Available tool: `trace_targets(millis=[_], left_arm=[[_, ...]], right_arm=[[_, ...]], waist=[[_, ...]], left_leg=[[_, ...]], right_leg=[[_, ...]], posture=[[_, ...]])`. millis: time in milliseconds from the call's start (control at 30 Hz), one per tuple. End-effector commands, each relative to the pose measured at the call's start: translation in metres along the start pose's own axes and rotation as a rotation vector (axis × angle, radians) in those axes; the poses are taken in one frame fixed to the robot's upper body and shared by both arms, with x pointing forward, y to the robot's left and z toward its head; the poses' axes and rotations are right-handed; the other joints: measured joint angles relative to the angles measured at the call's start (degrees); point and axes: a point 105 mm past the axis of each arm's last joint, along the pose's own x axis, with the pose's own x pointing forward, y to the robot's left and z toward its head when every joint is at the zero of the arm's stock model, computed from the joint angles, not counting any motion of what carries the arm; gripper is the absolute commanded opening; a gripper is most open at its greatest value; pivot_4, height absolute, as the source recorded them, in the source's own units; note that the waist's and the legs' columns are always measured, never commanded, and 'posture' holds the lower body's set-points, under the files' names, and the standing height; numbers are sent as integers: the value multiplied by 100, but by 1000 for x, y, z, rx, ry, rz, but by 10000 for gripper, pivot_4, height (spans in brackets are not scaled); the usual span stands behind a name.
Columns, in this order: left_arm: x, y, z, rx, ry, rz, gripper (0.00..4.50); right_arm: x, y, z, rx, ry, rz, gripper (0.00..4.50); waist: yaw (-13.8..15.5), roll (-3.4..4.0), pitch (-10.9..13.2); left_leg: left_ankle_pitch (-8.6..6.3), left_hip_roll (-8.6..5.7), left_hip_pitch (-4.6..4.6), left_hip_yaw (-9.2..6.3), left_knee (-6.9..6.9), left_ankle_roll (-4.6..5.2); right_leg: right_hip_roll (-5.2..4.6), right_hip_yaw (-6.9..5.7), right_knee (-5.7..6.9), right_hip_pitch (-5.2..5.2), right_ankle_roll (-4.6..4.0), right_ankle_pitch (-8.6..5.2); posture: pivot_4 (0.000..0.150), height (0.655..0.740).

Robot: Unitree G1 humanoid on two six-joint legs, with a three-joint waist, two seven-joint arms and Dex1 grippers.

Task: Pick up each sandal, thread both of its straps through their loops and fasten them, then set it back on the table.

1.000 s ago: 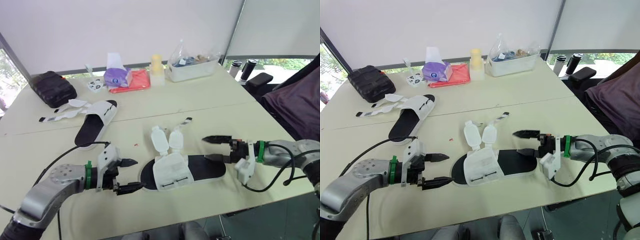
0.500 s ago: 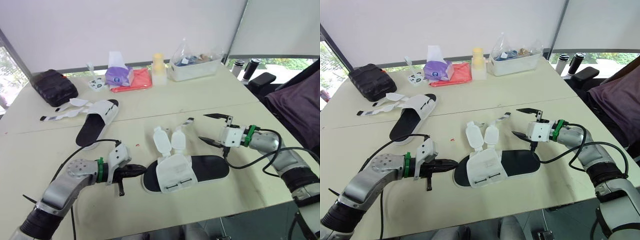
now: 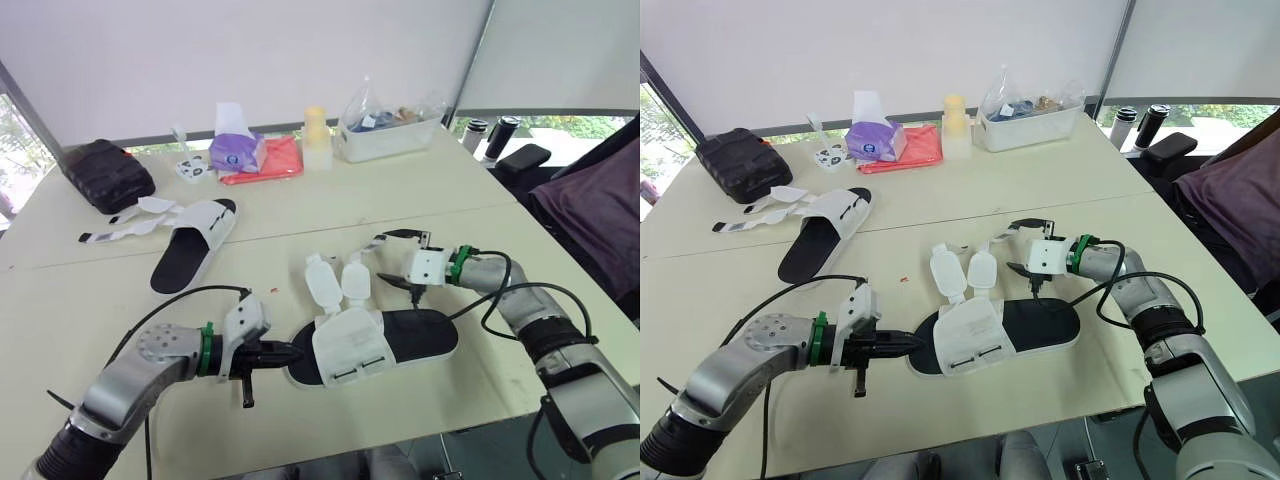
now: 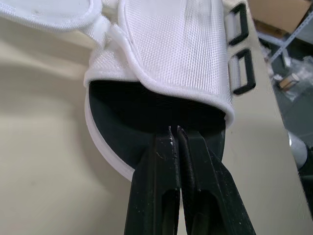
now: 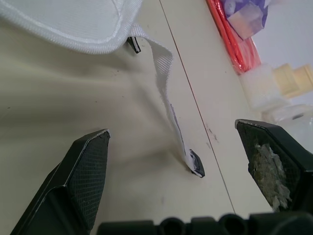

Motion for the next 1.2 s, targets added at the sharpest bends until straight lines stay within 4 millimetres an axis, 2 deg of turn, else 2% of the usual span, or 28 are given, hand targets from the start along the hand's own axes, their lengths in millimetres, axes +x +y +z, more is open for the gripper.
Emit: trace_targets(millis=[33, 133, 267, 467, 700, 800, 1033, 1067, 1200], left_arm=[[6, 12, -14, 67, 53, 67, 1767], [8, 28, -18, 110, 66, 135, 1767], [13, 40, -8, 154, 29, 186, 1767], [16, 31, 6, 136, -36, 135, 1767], [18, 27, 9, 129, -34, 109, 1767], [21, 25, 11, 125, -40, 103, 1239], [21, 23, 11, 113, -39, 108, 1239], [20, 23, 11, 113, -40, 110, 1239], [22, 21, 12, 108, -46, 108, 1239]], right_arm=[[3, -14, 7, -33, -28, -48, 44825], [5, -13, 7, -32, -26, -48, 44825], [9, -13, 6, -33, -22, -48, 44825], [19, -15, 4, -45, -4, -58, 44825], [44, -22, 18, -132, -25, -92, 44825], [57, -21, 25, -197, -30, -94, 36188], [61, -23, 22, -300, 8, -109, 1980], [61, -24, 22, -321, 7, -121, 844], [54, -41, 27, -415, -11, -227, 844]], waist=[[5, 1, 0], [30, 1, -2], [11, 2, -2], [-13, 2, -2], [-24, 2, -2], [-19, 2, -2], [-25, 2, -2], [-27, 2, -2], [-27, 2, -2]], left_leg=[[0, 0, 1, 0, 0, 0], [1, -1, 6, -1, 0, -1], [3, -2, 9, -3, 5, -3], [7, 0, 11, -2, 5, -10], [8, 0, 4, -1, 2, -12], [8, -1, 2, -1, 2, -12], [8, -2, -3, -1, 2, -13], [8, -2, -3, -1, 2, -13], [8, -3, -7, 1, 1, -14]], right_leg=[[0, 0, 0, 1, 0, 0], [0, -1, 1, 9, 0, 0], [1, 0, 4, 13, -1, 1], [1, 0, 16, 8, -1, 2], [1, 1, 17, -6, -1, 1], [1, 1, 17, -7, -1, 1], [1, 2, 17, -14, -1, 1], [1, 3, 17, -15, -1, 1], [1, 6, 23, -23, -1, 1]], posture=[[1500, 7400], [1500, 7400], [1500, 7400], [1500, 7400], [1500, 7400], [1500, 7400], [1500, 7400], [1500, 7400], [1500, 7400]])
